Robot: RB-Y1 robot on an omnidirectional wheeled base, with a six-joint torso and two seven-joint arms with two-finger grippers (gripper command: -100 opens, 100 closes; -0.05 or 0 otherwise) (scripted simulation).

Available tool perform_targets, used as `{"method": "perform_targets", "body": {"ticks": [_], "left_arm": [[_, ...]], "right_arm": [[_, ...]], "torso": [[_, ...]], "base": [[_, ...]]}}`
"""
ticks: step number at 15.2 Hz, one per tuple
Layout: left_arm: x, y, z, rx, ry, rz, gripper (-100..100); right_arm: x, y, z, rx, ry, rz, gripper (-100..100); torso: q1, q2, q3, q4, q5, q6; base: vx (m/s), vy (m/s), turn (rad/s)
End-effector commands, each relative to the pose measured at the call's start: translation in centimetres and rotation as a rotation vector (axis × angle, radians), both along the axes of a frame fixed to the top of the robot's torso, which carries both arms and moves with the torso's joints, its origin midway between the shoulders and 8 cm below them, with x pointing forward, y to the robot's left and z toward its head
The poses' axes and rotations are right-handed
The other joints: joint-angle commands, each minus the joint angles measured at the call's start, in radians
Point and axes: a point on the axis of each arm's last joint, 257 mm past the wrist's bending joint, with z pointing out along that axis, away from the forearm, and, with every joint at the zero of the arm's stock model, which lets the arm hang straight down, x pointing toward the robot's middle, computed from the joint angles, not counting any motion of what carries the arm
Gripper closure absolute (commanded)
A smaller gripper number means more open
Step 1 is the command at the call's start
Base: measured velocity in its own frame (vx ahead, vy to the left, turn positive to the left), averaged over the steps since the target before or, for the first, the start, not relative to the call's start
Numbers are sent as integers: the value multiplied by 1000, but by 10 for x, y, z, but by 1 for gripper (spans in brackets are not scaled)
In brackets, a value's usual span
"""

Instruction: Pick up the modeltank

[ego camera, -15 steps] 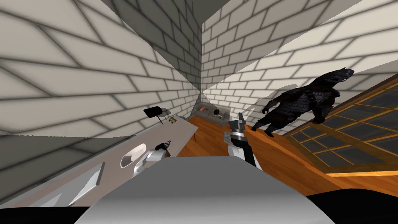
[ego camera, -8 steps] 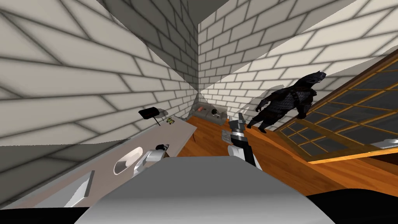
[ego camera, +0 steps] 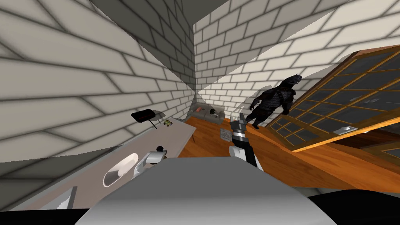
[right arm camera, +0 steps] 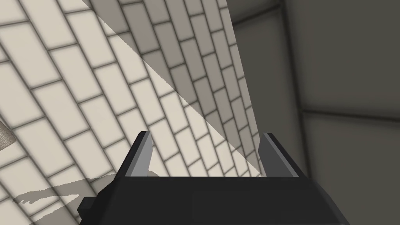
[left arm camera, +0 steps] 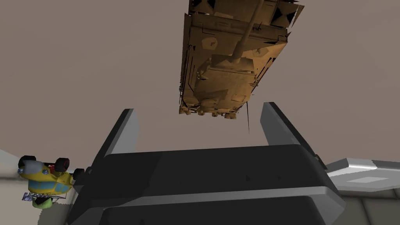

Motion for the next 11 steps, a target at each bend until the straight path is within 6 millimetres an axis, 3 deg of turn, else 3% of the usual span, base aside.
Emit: {"method": "perform_targets", "body": {"ticks": [1, 4, 5, 11], "left_arm": [[-12, 4, -4, 1, 51, 15, -100], [-28, 8, -9, 2, 107, 31, -100], [-21, 6, -7, 2, 85, 25, -100], [-30, 8, -29, 4, 89, 35, -100]], "right_arm": [[0, 0, 0, 0, 0, 0, 0], [0, 0, 0, 0, 0, 0, 0], [0, 0, 0, 0, 0, 0, 0], [0, 0, 0, 0, 0, 0, 0]], "torso": [[0, 0, 0, 0, 0, 0], [0, 0, 0, 0, 0, 0], [0, 0, 0, 0, 0, 0], [-1, -2, -1, -1, 0, 0]], "base": [[-16, 28, -90], [-18, 24, -121], [-9, 16, -49], [11, 19, -20]]}}
